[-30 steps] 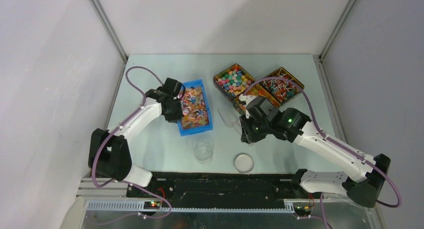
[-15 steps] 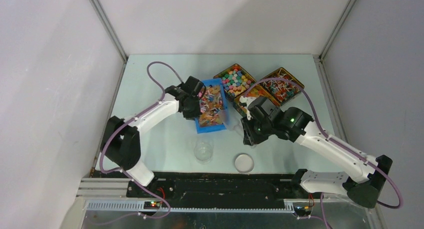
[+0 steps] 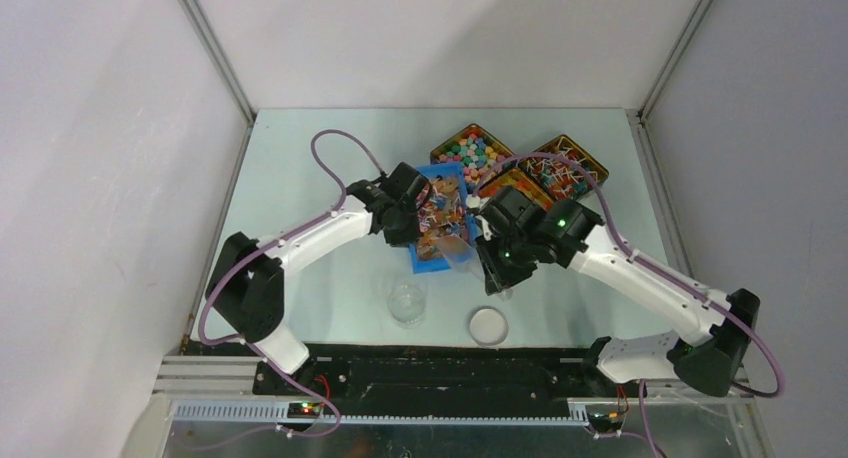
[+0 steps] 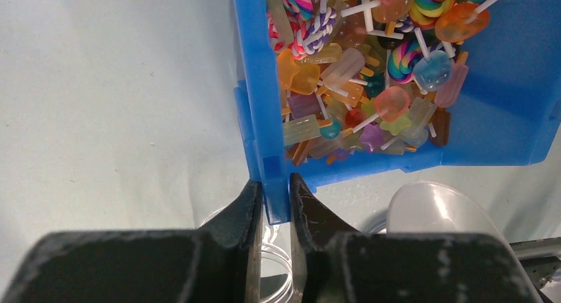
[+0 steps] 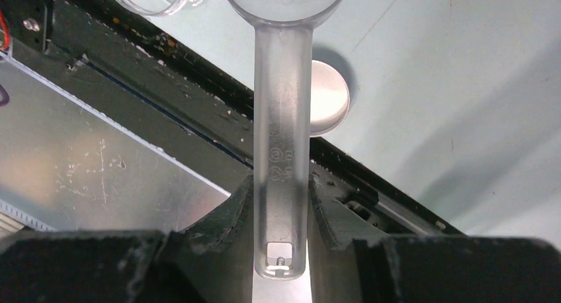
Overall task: Pack the candies
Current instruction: Move the storage box to the center of the board, then scoop the fake candies from the storage box, then place the fake candies in the packing bottle.
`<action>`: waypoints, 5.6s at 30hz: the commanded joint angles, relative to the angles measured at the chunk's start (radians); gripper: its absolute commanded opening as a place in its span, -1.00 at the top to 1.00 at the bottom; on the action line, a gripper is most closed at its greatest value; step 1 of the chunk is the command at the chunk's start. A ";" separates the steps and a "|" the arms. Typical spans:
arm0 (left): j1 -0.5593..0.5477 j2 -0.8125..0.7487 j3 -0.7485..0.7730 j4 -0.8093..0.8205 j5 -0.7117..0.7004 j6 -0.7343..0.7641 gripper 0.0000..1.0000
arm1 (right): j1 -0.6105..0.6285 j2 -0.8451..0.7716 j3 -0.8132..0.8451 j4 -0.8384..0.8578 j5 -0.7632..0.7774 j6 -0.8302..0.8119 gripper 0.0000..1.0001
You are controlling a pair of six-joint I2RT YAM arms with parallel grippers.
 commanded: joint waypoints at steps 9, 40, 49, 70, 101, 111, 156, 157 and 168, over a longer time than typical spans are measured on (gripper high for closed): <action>-0.114 0.001 -0.055 0.031 0.057 -0.046 1.00 | -0.002 0.165 0.205 -0.190 0.010 0.027 1.00; -0.191 -0.025 -0.087 0.018 0.011 -0.090 1.00 | -0.065 0.476 0.320 -0.236 0.064 -0.022 1.00; -0.194 -0.036 -0.096 0.014 -0.003 -0.105 1.00 | -0.090 0.493 0.269 -0.081 0.068 -0.018 1.00; -0.191 -0.071 -0.146 0.074 0.018 -0.151 1.00 | -0.131 0.458 0.133 0.171 0.066 -0.011 1.00; -0.020 -0.321 -0.260 0.203 0.178 -0.189 -0.15 | -0.021 0.313 -0.013 0.127 0.229 -0.022 1.00; 0.077 -0.478 -0.386 0.236 0.218 -0.199 -0.41 | 0.028 0.234 -0.082 0.185 0.302 -0.006 1.00; 0.119 -0.708 -0.535 0.113 0.171 -0.050 -0.61 | 0.342 -0.026 -0.121 -0.114 0.285 0.131 1.00; 0.119 -0.717 -0.539 0.112 0.167 -0.049 -0.61 | 0.351 -0.024 -0.122 -0.114 0.284 0.131 1.00; 0.119 -0.767 -0.523 0.034 0.090 -0.032 -0.61 | 0.455 0.064 -0.007 -0.129 0.259 0.119 1.00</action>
